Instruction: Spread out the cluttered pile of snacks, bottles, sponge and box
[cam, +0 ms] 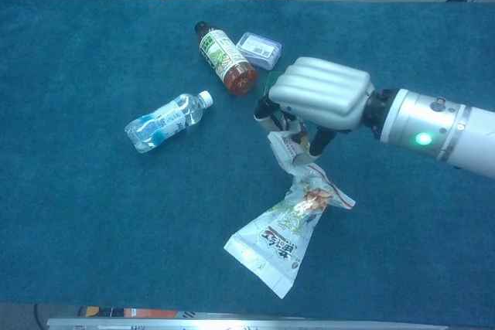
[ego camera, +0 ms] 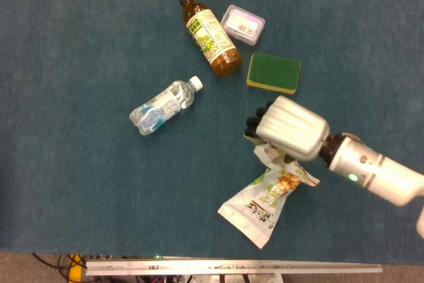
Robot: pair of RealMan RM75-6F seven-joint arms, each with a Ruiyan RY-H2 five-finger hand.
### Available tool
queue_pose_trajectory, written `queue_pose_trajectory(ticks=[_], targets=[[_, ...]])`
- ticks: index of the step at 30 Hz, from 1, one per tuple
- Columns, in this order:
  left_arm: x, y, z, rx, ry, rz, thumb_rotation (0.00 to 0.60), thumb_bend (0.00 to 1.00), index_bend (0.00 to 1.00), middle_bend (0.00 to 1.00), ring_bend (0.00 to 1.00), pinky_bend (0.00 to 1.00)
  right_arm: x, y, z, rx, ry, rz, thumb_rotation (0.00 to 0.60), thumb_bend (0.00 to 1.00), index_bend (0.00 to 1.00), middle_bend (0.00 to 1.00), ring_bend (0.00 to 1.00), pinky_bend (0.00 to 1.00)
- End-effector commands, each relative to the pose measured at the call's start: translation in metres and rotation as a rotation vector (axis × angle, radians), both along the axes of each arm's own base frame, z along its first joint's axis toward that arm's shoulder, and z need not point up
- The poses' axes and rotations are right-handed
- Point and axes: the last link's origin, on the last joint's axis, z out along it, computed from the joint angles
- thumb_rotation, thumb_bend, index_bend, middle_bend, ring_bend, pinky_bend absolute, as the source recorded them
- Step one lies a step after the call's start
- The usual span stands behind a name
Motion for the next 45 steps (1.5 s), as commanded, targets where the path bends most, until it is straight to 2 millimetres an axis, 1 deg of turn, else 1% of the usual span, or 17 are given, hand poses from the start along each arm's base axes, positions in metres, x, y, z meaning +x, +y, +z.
queue_pose_trajectory(ticks=[1, 3, 8, 12, 18, 20, 22, 24, 26, 30, 33, 45], targets=[[0.000, 0.001, 0.000, -0.002, 0.003, 0.004, 0.600, 0.26, 0.14, 0.12, 0.08, 0.13, -0.006, 0.007, 0.006, 0.005, -0.002, 0.008, 0.600, 0.05, 0.67, 0.59, 0.57, 0.66], [0.000, 0.002, -0.001, -0.006, 0.004, 0.001, 0.600, 0.26, 0.14, 0.12, 0.08, 0.13, -0.006, 0.006, 0.005, -0.010, -0.007, 0.019, 0.600, 0.05, 0.67, 0.59, 0.57, 0.66], [0.005, 0.005, -0.004, -0.015, -0.002, -0.019, 0.600, 0.26, 0.14, 0.11, 0.08, 0.13, 0.003, 0.006, -0.010, 0.011, -0.006, 0.033, 0.600, 0.05, 0.67, 0.59, 0.57, 0.66], [0.004, 0.002, -0.002, -0.008, 0.001, -0.013, 0.600, 0.26, 0.14, 0.11, 0.08, 0.13, 0.008, 0.006, -0.014, 0.018, -0.014, 0.036, 0.600, 0.05, 0.67, 0.59, 0.56, 0.66], [0.002, 0.000, -0.001, -0.008, 0.002, 0.001, 0.600, 0.26, 0.14, 0.11, 0.08, 0.13, 0.003, 0.015, -0.025, 0.067, 0.049, 0.052, 0.600, 0.05, 0.67, 0.58, 0.55, 0.66], [0.002, 0.000, -0.001, -0.010, 0.002, -0.002, 0.600, 0.26, 0.14, 0.11, 0.08, 0.13, 0.000, 0.019, -0.026, 0.082, 0.077, 0.060, 0.600, 0.05, 0.64, 0.57, 0.53, 0.66], [0.002, 0.001, -0.001, -0.010, 0.003, -0.004, 0.600, 0.26, 0.14, 0.11, 0.08, 0.13, -0.003, 0.022, -0.024, 0.096, 0.100, 0.064, 0.600, 0.05, 0.58, 0.55, 0.51, 0.66], [0.003, 0.002, -0.001, -0.009, 0.002, -0.007, 0.600, 0.26, 0.14, 0.11, 0.08, 0.13, -0.005, 0.024, -0.021, 0.105, 0.111, 0.063, 0.600, 0.05, 0.47, 0.51, 0.48, 0.66], [0.003, 0.003, -0.002, -0.011, 0.004, -0.012, 0.600, 0.26, 0.14, 0.11, 0.08, 0.13, -0.007, 0.024, -0.017, 0.105, 0.112, 0.054, 0.600, 0.05, 0.39, 0.47, 0.45, 0.65], [0.005, 0.006, -0.003, -0.018, 0.007, -0.019, 0.600, 0.26, 0.13, 0.11, 0.08, 0.13, -0.009, 0.021, -0.010, 0.076, 0.103, 0.043, 0.600, 0.05, 0.27, 0.41, 0.41, 0.61], [0.007, 0.007, -0.004, -0.021, 0.007, -0.024, 0.600, 0.26, 0.13, 0.11, 0.08, 0.13, -0.011, 0.018, -0.005, 0.052, 0.087, 0.030, 0.600, 0.05, 0.24, 0.40, 0.40, 0.60], [0.009, 0.011, -0.005, -0.027, 0.014, -0.038, 0.600, 0.26, 0.13, 0.11, 0.08, 0.13, -0.021, -0.001, 0.019, -0.075, 0.023, -0.044, 0.600, 0.05, 0.24, 0.40, 0.40, 0.59]])
